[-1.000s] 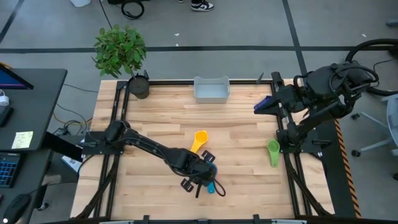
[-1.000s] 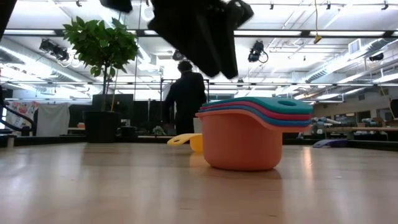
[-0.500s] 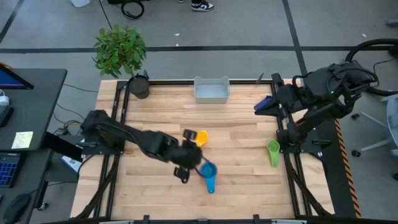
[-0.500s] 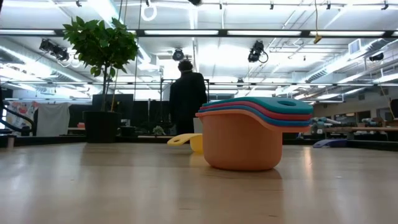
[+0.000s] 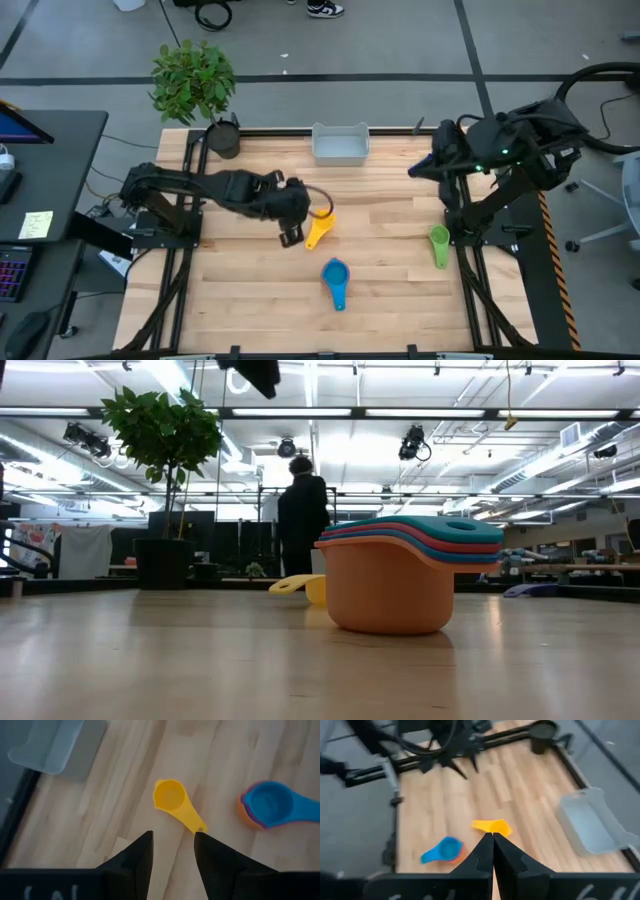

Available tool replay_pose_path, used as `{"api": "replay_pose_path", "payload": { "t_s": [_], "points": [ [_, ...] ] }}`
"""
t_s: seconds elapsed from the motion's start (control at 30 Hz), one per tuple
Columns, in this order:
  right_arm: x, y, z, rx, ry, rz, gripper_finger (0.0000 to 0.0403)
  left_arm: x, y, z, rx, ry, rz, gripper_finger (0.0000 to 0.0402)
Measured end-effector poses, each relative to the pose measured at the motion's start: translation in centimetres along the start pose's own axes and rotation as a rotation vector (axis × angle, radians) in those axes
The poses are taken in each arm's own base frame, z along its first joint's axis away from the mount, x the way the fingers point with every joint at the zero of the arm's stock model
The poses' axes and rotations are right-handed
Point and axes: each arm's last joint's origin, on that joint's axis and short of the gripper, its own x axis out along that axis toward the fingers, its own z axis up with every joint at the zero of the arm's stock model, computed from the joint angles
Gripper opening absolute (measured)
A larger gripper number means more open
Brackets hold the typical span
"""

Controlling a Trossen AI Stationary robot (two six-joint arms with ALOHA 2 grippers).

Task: Nest measuring cups in basket
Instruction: Stack the yellow measuring cup on top of the light blue measuring cup

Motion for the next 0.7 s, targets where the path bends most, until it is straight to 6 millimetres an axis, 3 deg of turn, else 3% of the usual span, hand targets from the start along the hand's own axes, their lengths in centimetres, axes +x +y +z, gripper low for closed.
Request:
{"api": "replay_pose_path", "payload": {
  "t_s": [0.33, 0.5, 0.7],
  "points": [
    [3.7, -1.8, -0.2, 0.048, 0.096, -0.175, 0.0009, 1.8, 4.6, 2.1, -0.179, 0.018, -0.057, 0.0149],
    [5.0, -2.8, -0.3, 0.098, 0.13, -0.24, 0.0009, 4.4, 6.4, 2.8, -0.301, 0.071, -0.019, 0.0144],
    [5.2, -3.4, 0.1, 0.138, 0.115, -0.261, 0.0009, 8.6, 6.6, 3.1, -0.265, 0.176, -0.01, 0.0142]
  ]
}}
